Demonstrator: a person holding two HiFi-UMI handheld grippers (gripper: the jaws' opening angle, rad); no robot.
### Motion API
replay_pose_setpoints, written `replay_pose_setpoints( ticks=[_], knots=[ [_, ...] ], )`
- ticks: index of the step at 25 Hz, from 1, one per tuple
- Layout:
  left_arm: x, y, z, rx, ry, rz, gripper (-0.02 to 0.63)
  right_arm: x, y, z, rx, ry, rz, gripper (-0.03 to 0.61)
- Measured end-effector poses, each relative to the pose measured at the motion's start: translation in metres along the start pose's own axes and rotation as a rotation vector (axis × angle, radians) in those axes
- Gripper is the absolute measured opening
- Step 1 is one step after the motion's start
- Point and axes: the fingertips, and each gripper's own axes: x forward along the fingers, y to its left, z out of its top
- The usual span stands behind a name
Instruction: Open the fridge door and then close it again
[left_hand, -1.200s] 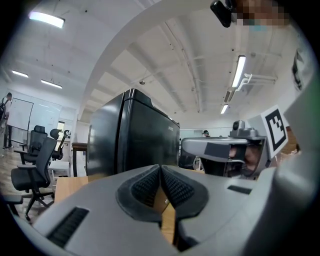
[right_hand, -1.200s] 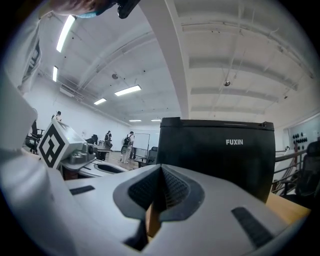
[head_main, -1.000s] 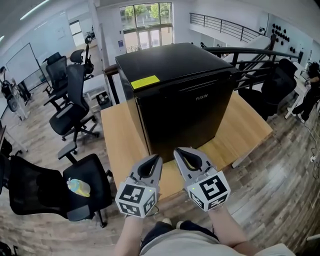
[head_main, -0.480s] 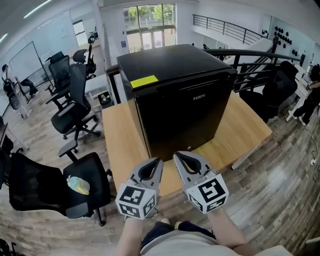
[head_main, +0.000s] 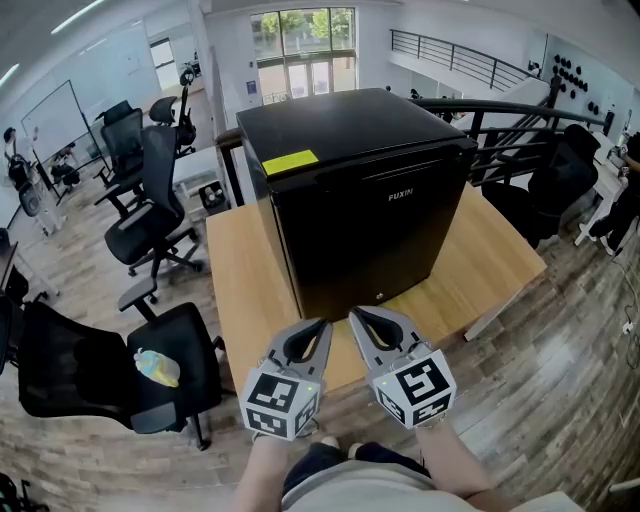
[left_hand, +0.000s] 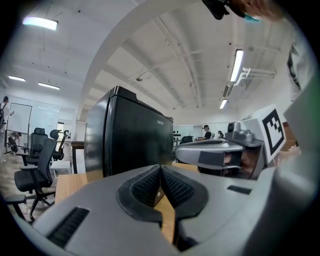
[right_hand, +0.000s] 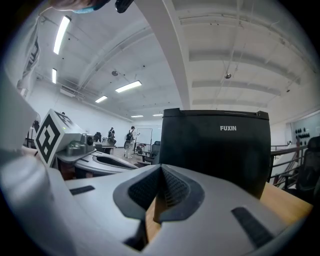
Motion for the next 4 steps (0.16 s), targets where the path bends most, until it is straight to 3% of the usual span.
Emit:
replay_pose_setpoints(
  ticks=[4],
  knots=[
    [0.0019, 0.0005, 0.0012, -0.015, -0.003, 0.011, 0.008, -0.0017, -0.003, -0.002, 0.002, 0.009, 0.002, -0.002]
  ],
)
